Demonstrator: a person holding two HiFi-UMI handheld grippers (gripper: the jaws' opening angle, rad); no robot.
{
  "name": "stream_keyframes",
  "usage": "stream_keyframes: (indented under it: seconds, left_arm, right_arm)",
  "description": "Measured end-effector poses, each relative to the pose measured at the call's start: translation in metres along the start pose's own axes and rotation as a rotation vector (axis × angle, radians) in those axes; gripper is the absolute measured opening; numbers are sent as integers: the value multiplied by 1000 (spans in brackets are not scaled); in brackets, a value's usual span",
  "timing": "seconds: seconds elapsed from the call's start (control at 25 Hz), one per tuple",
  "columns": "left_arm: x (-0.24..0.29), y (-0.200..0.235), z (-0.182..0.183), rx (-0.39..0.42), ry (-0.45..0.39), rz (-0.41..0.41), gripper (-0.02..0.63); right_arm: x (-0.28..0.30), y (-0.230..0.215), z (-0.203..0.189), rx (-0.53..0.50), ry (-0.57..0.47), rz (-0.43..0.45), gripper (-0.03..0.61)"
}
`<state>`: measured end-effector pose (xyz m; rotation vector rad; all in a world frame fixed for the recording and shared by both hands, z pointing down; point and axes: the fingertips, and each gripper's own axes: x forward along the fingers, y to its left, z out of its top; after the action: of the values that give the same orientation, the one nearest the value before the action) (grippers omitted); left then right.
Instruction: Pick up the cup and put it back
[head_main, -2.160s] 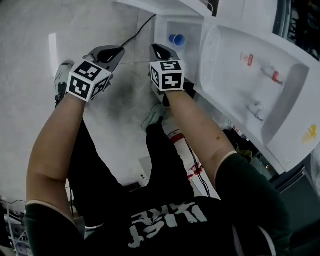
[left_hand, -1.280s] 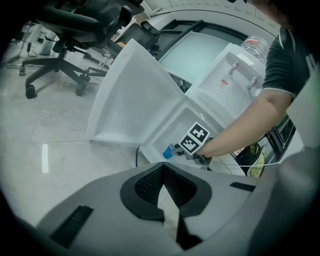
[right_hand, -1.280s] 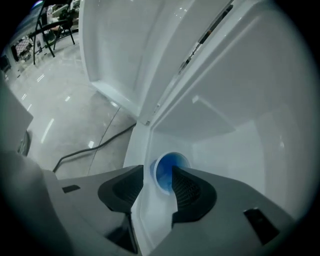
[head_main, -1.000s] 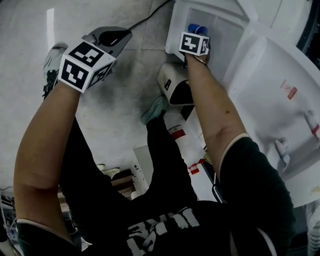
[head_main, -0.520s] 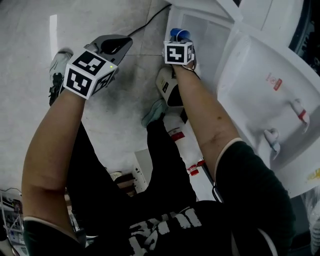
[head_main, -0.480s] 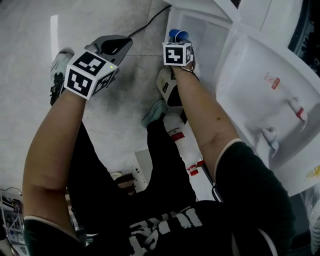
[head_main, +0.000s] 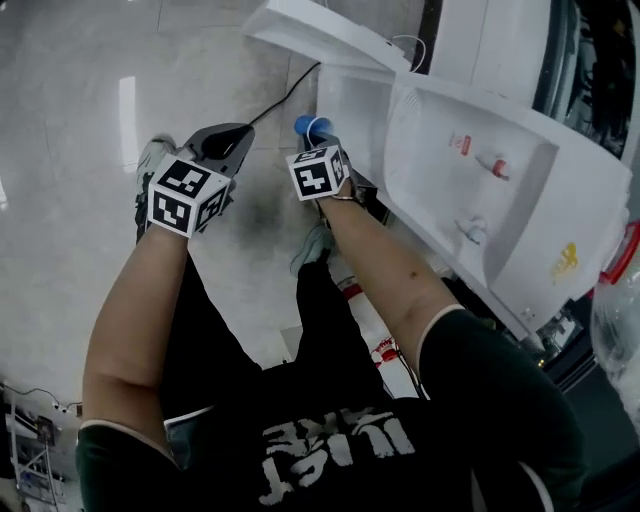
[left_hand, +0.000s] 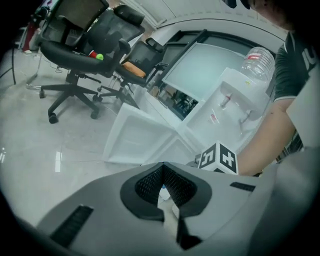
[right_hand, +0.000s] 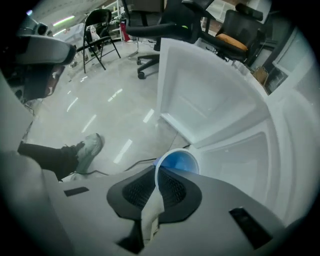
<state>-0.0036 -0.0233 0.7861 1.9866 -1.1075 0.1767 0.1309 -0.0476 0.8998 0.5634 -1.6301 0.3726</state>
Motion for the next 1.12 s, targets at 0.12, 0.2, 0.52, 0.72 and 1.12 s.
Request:
stream_keyframes:
  seconds: [0.12, 0.2, 0.52, 0.72, 1.12]
  left_arm:
    - [-21, -25, 25, -3, -17, 6, 9]
    - [-36, -47, 37, -9, -13, 3, 8]
    - [-97, -113, 129, 41, -58, 8, 9]
    - [-140, -180, 189, 77, -94, -17, 8]
    - [-205, -322, 327, 248, -173, -186, 8]
  right_arm:
    - [-45, 23, 4, -61, -6, 39, 49]
    - [-82, 43, 4, -137, -11, 75, 49]
    - [-235, 71, 48, -227, -152, 136, 48]
    - [-344, 70, 49, -307, -215, 166, 48]
    - [-581, 28, 61, -363, -453, 211, 49]
